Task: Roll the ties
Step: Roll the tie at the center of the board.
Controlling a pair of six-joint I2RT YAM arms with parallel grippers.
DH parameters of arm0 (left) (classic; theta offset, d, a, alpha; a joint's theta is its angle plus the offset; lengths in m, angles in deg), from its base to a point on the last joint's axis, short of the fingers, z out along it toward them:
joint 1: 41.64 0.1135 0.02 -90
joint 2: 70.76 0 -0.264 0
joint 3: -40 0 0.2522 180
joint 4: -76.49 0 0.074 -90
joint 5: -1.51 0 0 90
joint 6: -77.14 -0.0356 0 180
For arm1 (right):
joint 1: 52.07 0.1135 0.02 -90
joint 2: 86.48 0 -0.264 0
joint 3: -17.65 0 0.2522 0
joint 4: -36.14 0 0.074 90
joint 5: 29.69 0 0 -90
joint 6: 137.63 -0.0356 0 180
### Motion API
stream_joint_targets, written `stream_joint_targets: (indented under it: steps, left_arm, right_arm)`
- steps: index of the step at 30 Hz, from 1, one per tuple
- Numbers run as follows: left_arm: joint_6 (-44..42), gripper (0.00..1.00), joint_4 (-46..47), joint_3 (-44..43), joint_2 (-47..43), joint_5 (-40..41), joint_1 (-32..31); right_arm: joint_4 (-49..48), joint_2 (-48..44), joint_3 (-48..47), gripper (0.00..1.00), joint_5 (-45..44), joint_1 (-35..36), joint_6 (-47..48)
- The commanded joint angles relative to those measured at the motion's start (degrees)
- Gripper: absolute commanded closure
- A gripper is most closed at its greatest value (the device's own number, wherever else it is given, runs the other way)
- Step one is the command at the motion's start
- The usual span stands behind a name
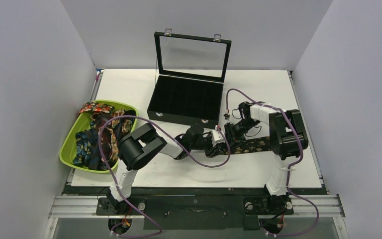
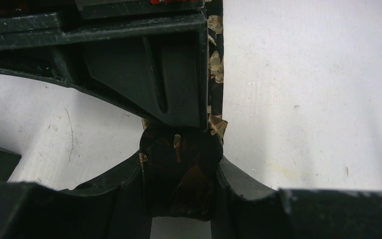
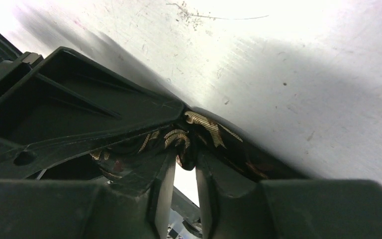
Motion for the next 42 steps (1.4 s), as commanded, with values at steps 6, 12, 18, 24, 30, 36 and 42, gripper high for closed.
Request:
stream_joint_targets:
  steps: [6,12,18,24,30,36,42]
  left_arm:
    - [-3.91,0.92,-11.29,2.62,-0.94,2.32,-0.67]
    - [-3.75,0.92,-14.74,1.7,-1.61,3.07,-0.77]
    - [-3.32,0.92,-18.48,-0.51,-1.09,4.66,-1.03]
    - [-3.6,0.92,-20.61,-1.54,-1.13,5.97,-1.08]
    - [-4.19,0.92,-21.35,-1.22,-1.75,8.01,-1.08]
    - [-5.1,0.92,-21.65,-0.85,-1.88,11.13,-1.14]
    - [-5.73,0.87,-22.95,-1.27,-2.28,12.84,-1.08]
  right_arm:
    - [-3.24,-2.9,-4.64,0.5,-0.29,-2.59,4.23]
    - [-2.03,-8.22,-4.26,0.46,3.7,-4.4,4.22]
    - [-2.63,-11.33,-1.47,0.46,7.25,-2.02,1.36]
    - [-2.67,-8.76,-0.25,0.55,3.05,0.44,0.81]
    - [-0.16,-9.28,2.41,0.56,0.09,0.09,2.76]
    - [-1.15,-10.99,3.71,0.58,-0.72,0.26,1.23]
    - [-0.69,-6.84,2.9,0.97,-1.29,0.0,2.64]
